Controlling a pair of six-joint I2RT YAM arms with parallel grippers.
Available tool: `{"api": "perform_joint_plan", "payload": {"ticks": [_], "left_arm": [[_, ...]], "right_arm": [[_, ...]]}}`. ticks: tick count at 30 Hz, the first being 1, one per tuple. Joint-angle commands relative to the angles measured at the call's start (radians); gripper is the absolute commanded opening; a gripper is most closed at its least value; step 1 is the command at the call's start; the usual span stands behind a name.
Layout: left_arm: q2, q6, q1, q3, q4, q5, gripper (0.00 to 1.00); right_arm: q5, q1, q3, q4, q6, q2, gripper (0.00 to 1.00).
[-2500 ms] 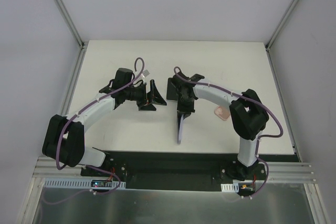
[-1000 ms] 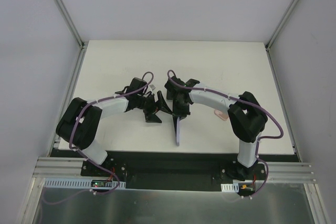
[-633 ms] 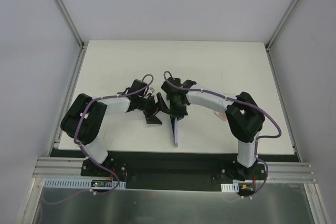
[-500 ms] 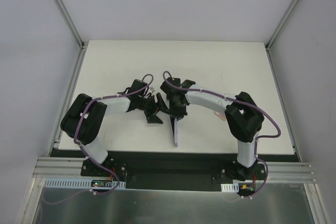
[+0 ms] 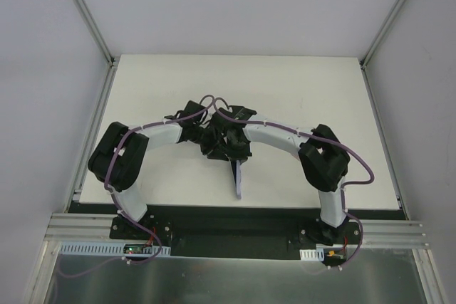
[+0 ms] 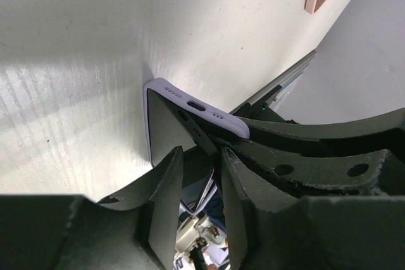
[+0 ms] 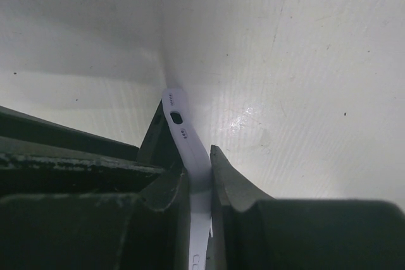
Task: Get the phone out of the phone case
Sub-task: Remove the phone case from the phone.
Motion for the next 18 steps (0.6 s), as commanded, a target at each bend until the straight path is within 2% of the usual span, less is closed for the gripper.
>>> {"api": "perform_joint_plan", "payload": {"ticks": [1, 2, 3, 6, 18], "left_arm": [[0.086, 0.106, -0.088, 0.013, -0.181, -0.103, 0.23], [0.089, 0.113, -0.094, 0.017, -0.2, -0.103, 0.21], [0.094, 0.125, -0.097, 0.017, -0.207, -0.106, 0.14], [0.111, 0.158, -0.099, 0.017, -0.247, -0.123, 0.08], [0.096, 0.284, -0.099, -0.065, -0.372, -0.21, 0.07]], "right_arm": [[0.002, 0.066, -0.054, 0.066, 0.029, 0.146, 0.01], [0.009, 0.064, -0.054, 0.064, 0.03, 0.141, 0.01], [0.019, 0.063, -0.054, 0.061, 0.03, 0.135, 0.01], [0.027, 0.06, -0.054, 0.057, 0.029, 0.115, 0.01], [0.048, 0.012, -0.063, 0.052, 0.032, -0.021, 0.01]]}}
